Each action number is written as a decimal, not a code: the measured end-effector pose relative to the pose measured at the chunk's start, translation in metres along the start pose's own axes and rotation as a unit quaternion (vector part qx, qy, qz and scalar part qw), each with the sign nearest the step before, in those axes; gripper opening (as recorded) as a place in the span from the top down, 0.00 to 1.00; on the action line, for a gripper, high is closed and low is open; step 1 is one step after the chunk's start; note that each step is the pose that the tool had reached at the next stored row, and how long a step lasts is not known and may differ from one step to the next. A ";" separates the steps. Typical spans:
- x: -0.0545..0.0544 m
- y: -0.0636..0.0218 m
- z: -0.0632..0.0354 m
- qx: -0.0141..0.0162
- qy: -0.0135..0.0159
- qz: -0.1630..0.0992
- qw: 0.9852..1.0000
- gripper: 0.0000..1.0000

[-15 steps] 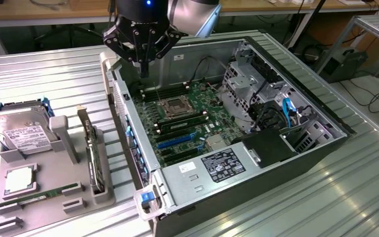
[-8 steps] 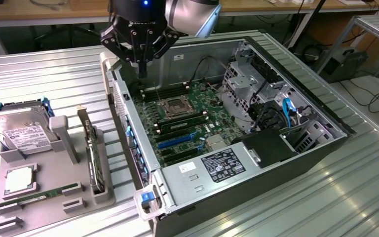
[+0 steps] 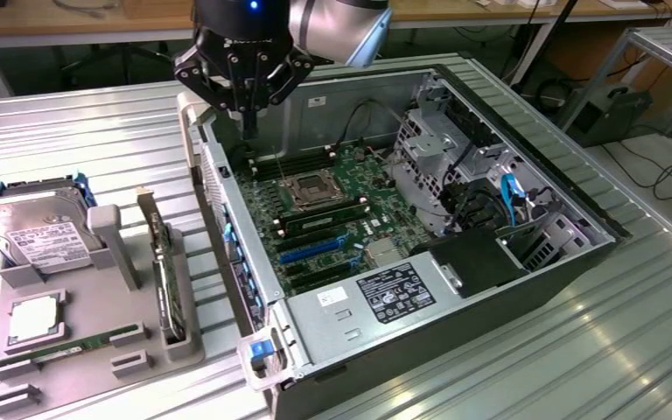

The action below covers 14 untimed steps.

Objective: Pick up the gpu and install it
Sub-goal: 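Reach for the gpu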

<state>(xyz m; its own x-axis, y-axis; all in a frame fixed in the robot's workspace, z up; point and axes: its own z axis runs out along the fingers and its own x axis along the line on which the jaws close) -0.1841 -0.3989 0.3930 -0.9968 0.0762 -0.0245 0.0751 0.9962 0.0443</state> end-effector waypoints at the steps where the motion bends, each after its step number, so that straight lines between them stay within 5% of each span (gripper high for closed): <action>1: 0.000 0.0000 0.0000 0.000 0.000 0.000 1.000 0.89; 14: 0.006 -0.0005 -0.0002 0.000 0.000 0.000 1.000 0.89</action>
<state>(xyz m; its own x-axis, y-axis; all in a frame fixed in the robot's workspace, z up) -0.1904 -0.3989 0.3930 -0.9968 0.0763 -0.0245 0.0751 0.9962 0.0444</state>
